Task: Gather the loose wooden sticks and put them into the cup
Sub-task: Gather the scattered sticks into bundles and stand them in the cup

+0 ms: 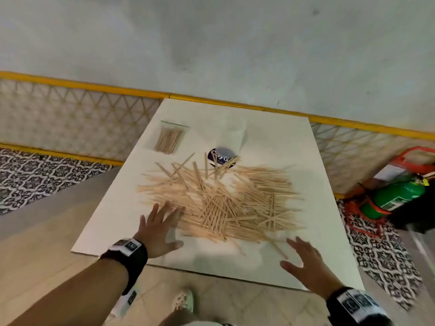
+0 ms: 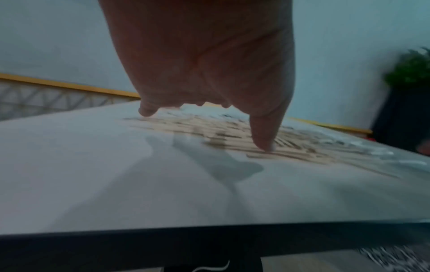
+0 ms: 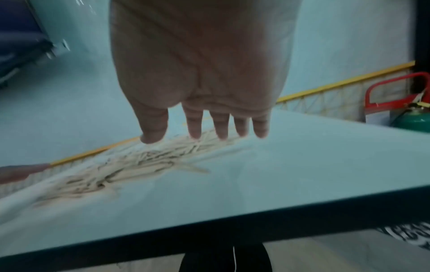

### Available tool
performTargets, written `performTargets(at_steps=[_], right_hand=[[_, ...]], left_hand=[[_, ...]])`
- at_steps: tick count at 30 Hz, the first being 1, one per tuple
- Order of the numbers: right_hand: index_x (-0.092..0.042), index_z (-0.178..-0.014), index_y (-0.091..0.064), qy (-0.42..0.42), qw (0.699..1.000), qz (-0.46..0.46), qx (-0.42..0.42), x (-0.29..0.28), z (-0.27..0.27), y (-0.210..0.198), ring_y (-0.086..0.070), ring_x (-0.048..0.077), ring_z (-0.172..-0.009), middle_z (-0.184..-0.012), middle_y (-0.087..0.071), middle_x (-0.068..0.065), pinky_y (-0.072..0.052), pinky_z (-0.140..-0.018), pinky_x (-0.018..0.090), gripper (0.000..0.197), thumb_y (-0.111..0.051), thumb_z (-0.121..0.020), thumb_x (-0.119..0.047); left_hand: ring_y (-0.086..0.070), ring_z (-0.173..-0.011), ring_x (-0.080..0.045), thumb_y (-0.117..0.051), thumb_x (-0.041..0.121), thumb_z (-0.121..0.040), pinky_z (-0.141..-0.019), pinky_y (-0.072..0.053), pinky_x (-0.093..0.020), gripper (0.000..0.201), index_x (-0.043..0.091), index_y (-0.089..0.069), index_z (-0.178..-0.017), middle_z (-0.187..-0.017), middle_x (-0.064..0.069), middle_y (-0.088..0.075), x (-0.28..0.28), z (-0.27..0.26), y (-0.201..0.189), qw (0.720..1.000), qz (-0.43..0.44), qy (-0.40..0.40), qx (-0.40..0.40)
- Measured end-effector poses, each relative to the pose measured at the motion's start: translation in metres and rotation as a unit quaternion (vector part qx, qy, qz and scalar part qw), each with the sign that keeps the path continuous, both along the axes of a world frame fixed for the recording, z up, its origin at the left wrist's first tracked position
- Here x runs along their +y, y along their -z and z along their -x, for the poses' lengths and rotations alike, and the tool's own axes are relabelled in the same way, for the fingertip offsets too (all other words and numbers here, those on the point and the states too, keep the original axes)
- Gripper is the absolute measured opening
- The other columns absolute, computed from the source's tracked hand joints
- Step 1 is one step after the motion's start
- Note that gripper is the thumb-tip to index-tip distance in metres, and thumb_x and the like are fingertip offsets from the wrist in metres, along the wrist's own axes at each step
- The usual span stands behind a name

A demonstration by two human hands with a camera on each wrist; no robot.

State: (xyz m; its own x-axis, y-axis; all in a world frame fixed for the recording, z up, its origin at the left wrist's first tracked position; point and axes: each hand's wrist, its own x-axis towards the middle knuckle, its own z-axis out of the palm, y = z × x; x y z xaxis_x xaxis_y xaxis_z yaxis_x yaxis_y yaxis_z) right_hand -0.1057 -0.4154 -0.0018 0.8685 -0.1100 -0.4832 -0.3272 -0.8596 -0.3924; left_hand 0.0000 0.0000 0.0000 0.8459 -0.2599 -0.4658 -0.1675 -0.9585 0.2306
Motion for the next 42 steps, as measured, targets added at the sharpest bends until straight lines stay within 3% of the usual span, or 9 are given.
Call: performTargets(at_steps=[5,11,17,22,26,30,34,39,42], right_hand=[[-0.044,-0.147,0.013,-0.032,0.997,0.065,0.005,0.046,-0.036,0.033,0.020,0.026,-0.147,-0.160,0.022,-0.006,-0.001,-0.114,0.063,0.117,-0.060,-0.064,-0.079],[-0.035,-0.153,-0.004,-0.006,0.999,0.042,-0.025,0.122,-0.085,0.048,0.018,0.031,-0.148,-0.161,0.018,-0.003,0.003,-0.117,0.060,0.078,-0.049,-0.090,-0.043],[-0.028,-0.136,-0.049,0.064,0.985,0.047,-0.156,0.114,-0.150,0.020,-0.019,0.030,-0.144,-0.156,-0.030,0.001,-0.019,-0.117,0.051,0.050,-0.057,-0.087,-0.033],[-0.030,-0.140,-0.041,0.041,0.995,0.085,-0.029,0.087,-0.221,0.049,-0.007,0.030,-0.148,-0.160,-0.018,0.001,-0.010,-0.119,0.050,0.077,-0.026,-0.075,-0.068],[-0.025,-0.146,-0.031,0.013,0.997,0.079,0.000,0.138,-0.212,0.025,-0.010,0.029,-0.146,-0.158,-0.016,0.005,-0.012,-0.117,0.051,0.064,-0.039,-0.091,-0.055],[-0.027,-0.141,-0.038,-0.046,0.985,0.118,-0.119,0.176,-0.261,0.000,-0.025,0.029,-0.140,-0.152,-0.033,0.005,-0.024,-0.112,0.051,0.055,-0.042,-0.093,-0.052],[-0.032,-0.144,-0.030,-0.136,0.982,0.109,-0.075,0.189,-0.326,0.028,-0.007,0.036,-0.148,-0.160,-0.014,0.008,-0.016,-0.117,0.058,0.061,-0.032,-0.090,-0.060],[-0.015,-0.137,-0.039,-0.134,0.985,0.070,-0.079,0.188,-0.276,0.036,-0.016,0.028,-0.145,-0.151,-0.026,0.008,-0.031,-0.115,0.051,0.050,-0.038,-0.093,-0.041],[-0.021,-0.135,-0.042,-0.141,0.986,0.050,-0.078,0.176,-0.241,0.025,-0.021,0.025,-0.142,-0.150,-0.029,0.005,-0.030,-0.115,0.051,0.049,-0.041,-0.092,-0.045]], left_hand=[[0.029,-0.142,-0.030,-0.041,0.083,-0.071,-0.109,0.010,-0.065,0.104,0.042,0.019,-0.146,-0.152,0.006,0.036,-0.045,-0.018,0.036,0.999,-0.007,0.035,0.007],[0.032,-0.139,-0.035,-0.047,0.063,-0.084,-0.112,0.013,-0.058,0.098,0.028,0.017,-0.149,-0.153,-0.003,0.034,-0.100,-0.030,0.041,0.997,0.073,-0.015,0.020],[0.035,-0.138,-0.030,-0.052,0.047,-0.082,-0.111,0.015,-0.062,0.096,0.032,0.016,-0.149,-0.153,0.002,0.034,-0.063,-0.090,0.015,0.994,0.107,-0.029,0.022],[0.019,-0.143,-0.038,-0.047,0.050,-0.088,-0.112,0.002,-0.065,0.084,0.021,0.000,-0.152,-0.159,-0.010,0.017,-0.006,-0.140,0.028,0.984,0.038,-0.174,0.012],[0.027,-0.142,-0.035,-0.040,0.058,-0.090,-0.113,0.008,-0.056,0.089,0.018,0.012,-0.151,-0.156,-0.008,0.028,-0.011,-0.123,0.036,0.991,0.093,-0.086,0.051],[0.033,-0.138,-0.029,-0.030,0.064,-0.090,-0.114,0.012,-0.046,0.089,0.021,0.021,-0.148,-0.152,-0.004,0.035,-0.021,-0.123,0.022,0.991,0.099,-0.036,0.077],[0.027,-0.142,-0.029,-0.029,0.064,-0.090,-0.116,0.009,-0.049,0.082,0.025,0.009,-0.152,-0.157,-0.004,0.027,-0.015,-0.156,0.013,0.997,0.071,-0.007,0.021],[0.020,-0.145,-0.032,-0.034,0.059,-0.092,-0.117,0.006,-0.053,0.079,0.023,0.002,-0.152,-0.159,-0.008,0.019,-0.021,-0.199,0.016,0.998,0.058,-0.008,-0.025],[0.017,-0.145,-0.034,-0.031,0.059,-0.093,-0.116,0.006,-0.055,0.078,0.022,0.002,-0.152,-0.159,-0.011,0.018,-0.040,-0.219,0.027,0.999,0.044,-0.005,-0.013]])
